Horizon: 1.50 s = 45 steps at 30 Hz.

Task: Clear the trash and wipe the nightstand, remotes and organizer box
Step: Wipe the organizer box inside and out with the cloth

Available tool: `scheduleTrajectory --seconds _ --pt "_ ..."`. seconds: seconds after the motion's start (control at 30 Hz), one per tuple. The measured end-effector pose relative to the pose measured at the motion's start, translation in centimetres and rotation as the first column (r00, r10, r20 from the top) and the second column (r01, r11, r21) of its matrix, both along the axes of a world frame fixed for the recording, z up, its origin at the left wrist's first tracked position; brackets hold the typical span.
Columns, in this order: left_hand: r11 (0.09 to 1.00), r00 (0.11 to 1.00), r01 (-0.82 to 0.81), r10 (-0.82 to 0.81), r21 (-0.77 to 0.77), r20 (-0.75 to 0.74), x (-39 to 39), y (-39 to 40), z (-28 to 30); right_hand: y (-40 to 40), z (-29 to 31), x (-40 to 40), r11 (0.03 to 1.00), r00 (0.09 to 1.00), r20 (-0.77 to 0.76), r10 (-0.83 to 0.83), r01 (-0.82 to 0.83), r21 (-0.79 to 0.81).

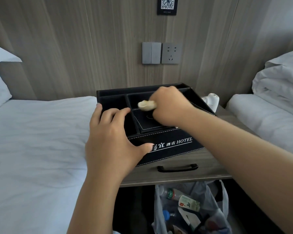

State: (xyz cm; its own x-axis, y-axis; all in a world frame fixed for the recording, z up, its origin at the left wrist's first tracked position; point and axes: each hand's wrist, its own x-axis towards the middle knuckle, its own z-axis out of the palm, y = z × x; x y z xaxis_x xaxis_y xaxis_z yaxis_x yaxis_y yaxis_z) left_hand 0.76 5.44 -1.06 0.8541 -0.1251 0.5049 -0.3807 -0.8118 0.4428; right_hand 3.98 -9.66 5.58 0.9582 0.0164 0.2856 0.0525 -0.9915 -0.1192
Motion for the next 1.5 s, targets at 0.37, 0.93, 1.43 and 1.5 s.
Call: scheduleTrajectory --seconds 0.37,0.93,1.43,1.5 --pt "1.000 1.000 -0.002 0.002 -0.022 -0.013 -0.2 0.1 -0.1 0.2 0.6 -4.0 0.943 0.949 -0.066 0.308 -0.295 0.155" --pt "0.944 0.984 -0.010 -0.050 0.329 0.172 -2.8 -4.6 0.6 -9.0 -8.1 -9.1 0.541 0.791 0.421 -0.444 -0.138 0.830" --pt "0.991 0.862 -0.015 -0.054 0.133 0.503 2.0 -8.7 0.2 -9.1 -9.5 -10.3 0.094 0.934 0.171 -0.313 -0.149 0.984" --pt "0.989 0.845 0.116 -0.145 0.088 0.514 2.8 -6.2 -0.2 -7.3 -9.7 -11.1 0.132 0.928 0.253 -0.274 -0.225 0.965"
